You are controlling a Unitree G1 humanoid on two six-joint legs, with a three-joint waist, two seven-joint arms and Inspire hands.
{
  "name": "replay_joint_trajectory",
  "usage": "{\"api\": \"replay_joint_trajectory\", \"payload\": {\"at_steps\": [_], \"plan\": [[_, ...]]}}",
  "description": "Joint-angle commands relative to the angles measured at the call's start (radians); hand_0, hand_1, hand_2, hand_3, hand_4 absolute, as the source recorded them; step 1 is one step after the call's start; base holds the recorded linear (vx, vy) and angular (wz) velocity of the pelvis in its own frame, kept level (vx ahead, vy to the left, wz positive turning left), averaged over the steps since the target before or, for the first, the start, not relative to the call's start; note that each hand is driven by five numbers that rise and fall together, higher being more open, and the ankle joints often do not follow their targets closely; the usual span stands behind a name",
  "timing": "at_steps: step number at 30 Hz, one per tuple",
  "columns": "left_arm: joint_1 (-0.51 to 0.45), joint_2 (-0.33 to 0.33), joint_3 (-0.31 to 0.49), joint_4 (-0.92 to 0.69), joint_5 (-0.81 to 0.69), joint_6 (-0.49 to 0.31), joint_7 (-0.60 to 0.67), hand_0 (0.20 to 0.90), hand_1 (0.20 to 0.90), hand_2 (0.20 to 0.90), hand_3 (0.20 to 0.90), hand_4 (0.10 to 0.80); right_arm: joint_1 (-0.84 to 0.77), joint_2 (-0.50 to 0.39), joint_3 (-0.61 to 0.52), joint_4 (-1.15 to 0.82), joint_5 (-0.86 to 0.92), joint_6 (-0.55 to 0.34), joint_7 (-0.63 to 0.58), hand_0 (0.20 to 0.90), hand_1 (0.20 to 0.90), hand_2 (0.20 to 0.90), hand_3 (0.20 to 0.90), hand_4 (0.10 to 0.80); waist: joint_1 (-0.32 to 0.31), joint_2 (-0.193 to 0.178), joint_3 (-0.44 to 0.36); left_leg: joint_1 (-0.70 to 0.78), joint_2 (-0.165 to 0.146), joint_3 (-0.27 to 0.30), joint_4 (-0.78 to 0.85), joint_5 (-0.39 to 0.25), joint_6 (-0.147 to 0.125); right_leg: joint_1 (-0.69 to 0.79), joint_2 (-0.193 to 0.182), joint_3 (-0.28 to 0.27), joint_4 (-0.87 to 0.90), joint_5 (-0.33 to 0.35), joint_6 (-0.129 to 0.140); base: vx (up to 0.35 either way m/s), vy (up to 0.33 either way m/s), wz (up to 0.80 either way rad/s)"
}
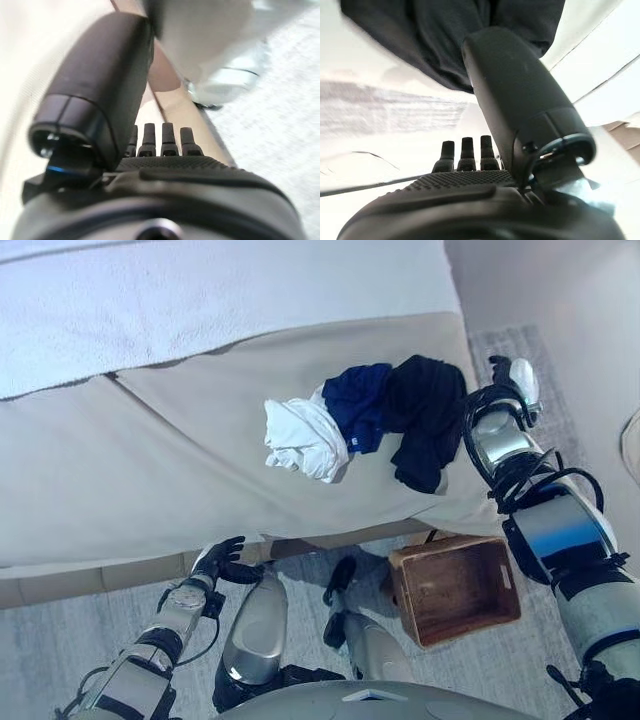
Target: Pick up the clothes from the bed and place them into the basket
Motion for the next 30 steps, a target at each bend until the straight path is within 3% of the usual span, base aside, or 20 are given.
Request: {"api": "replay_joint_trajectory", "payload": {"at_steps": [1, 3, 4, 6, 12, 13, 17, 19, 20, 25, 30], "plan": [[0.107, 0.025, -0.015, -0.029, -0.046, 0.000, 0.002, 0.900, 0.900, 0.900, 0.900, 0.800, -0.100, -0.144, 0.058, -0.034, 0.022, 0.025, -0.027, 0.900, 0.900, 0.900, 0.900, 0.800, 0.038, 0.044, 0.023, -0.096, -0.053, 0.003, 0.080, -0.063, 0.102, -0.088, -0.072, 0.039, 0.250, -0.056, 0.050, 0.029, 0.066, 0.11], [0.106, 0.024, -0.010, -0.038, -0.056, -0.006, 0.002, 0.900, 0.900, 0.900, 0.900, 0.800, -0.109, -0.143, 0.067, -0.030, 0.010, 0.051, 0.001, 0.900, 0.900, 0.900, 0.900, 0.800, 0.040, 0.049, 0.037, -0.118, -0.055, 0.000, 0.096, -0.063, 0.101, -0.112, -0.075, 0.040, 0.268, -0.058, 0.050, 0.023, 0.047, 0.04], [0.106, 0.025, -0.007, -0.059, -0.081, -0.011, 0.004, 0.900, 0.900, 0.900, 0.900, 0.800, -0.120, -0.144, 0.086, -0.012, 0.011, 0.105, 0.077, 0.900, 0.900, 0.900, 0.900, 0.800, 0.042, 0.056, 0.045, -0.149, -0.055, -0.001, 0.100, -0.057, 0.101, -0.146, -0.073, 0.037, 0.282, -0.062, 0.051, 0.000, 0.000, 0.00], [0.104, 0.024, -0.007, -0.080, -0.098, -0.013, 0.009, 0.900, 0.900, 0.900, 0.900, 0.800, -0.128, -0.147, 0.107, 0.006, 0.007, 0.113, 0.122, 0.900, 0.900, 0.900, 0.900, 0.800, 0.042, 0.060, 0.045, -0.173, -0.052, -0.002, 0.091, -0.046, 0.100, -0.174, -0.069, 0.031, 0.287, -0.062, 0.052, 0.012, 0.003, -0.06], [0.103, 0.015, -0.009, -0.144, -0.136, -0.026, 0.025, 0.900, 0.900, 0.900, 0.900, 0.800, -0.169, -0.139, 0.164, -0.014, 0.130, 0.005, 0.290, 0.900, 0.900, 0.900, 0.900, 0.800, 0.040, 0.078, 0.045, -0.251, -0.052, -0.023, 0.065, -0.011, 0.089, -0.275, -0.056, 0.018, 0.300, -0.064, 0.051, -0.008, -0.006, 0.01], [0.103, 0.016, -0.010, -0.149, -0.134, -0.022, 0.028, 0.900, 0.900, 0.900, 0.900, 0.800, -0.165, -0.137, 0.160, -0.028, 0.146, -0.030, 0.295, 0.300, 0.300, 0.300, 0.200, 0.100, 0.036, 0.078, 0.045, -0.258, -0.048, -0.022, 0.060, -0.007, 0.087, -0.288, -0.053, 0.016, 0.301, -0.064, 0.051, -0.011, -0.013, 0.06], [0.118, 0.006, -0.013, -0.157, -0.131, -0.023, 0.043, 0.900, 0.900, 0.900, 0.900, 0.800, -0.133, -0.128, 0.106, -0.161, 0.289, -0.172, 0.138, 0.300, 0.300, 0.300, 0.200, 0.100, 0.016, 0.069, 0.045, -0.257, -0.040, -0.006, 0.057, -0.013, 0.082, -0.300, -0.046, 0.017, 0.296, -0.061, 0.054, 0.000, 0.000, 0.00], [0.129, -0.004, -0.005, -0.146, -0.124, -0.038, 0.054, 0.900, 0.900, 0.900, 0.900, 0.800, -0.100, -0.121, 0.053, -0.279, 0.203, -0.286, -0.032, 0.300, 0.300, 0.300, 0.200, 0.100, -0.002, 0.059, 0.045, -0.248, -0.036, 0.007, 0.061, -0.024, 0.082, -0.294, -0.041, 0.026, 0.289, -0.058, 0.054, -0.032, -0.019, -0.14], [0.134, -0.012, -0.001, -0.138, -0.120, -0.045, 0.064, 0.900, 0.900, 0.900, 0.900, 0.800, -0.080, -0.120, 0.029, -0.393, 0.094, -0.294, -0.132, 0.300, 0.300, 0.300, 0.200, 0.100, -0.016, 0.052, 0.045, -0.236, -0.033, 0.017, 0.061, -0.032, 0.081, -0.283, -0.039, 0.031, 0.283, -0.057, 0.056, -0.028, -0.025, -0.20], [0.117, -0.029, -0.010, -0.101, -0.116, -0.059, 0.086, 0.900, 0.900, 0.900, 0.900, 0.800, -0.059, -0.162, -0.053, -0.738, -0.201, -0.258, -0.404, 0.300, 0.300, 0.300, 0.200, 0.100, -0.063, 0.045, 0.045, -0.166, -0.025, 0.053, 0.045, -0.046, 0.088, -0.233, -0.034, 0.060, 0.278, -0.067, 0.058, -0.036, -0.014, -0.24], [0.109, -0.026, 0.012, -0.082, -0.066, -0.039, 0.077, 0.900, 0.900, 0.900, 0.900, 0.800, 0.014, -0.251, -0.143, -0.992, -0.291, -0.190, -0.460, 0.300, 0.300, 0.300, 0.200, 0.100, -0.100, 0.039, 0.045, -0.072, -0.023, 0.084, 0.049, -0.080, 0.098, -0.159, -0.038, 0.090, 0.280, -0.082, 0.061, -0.017, -0.052, -0.10]]}}
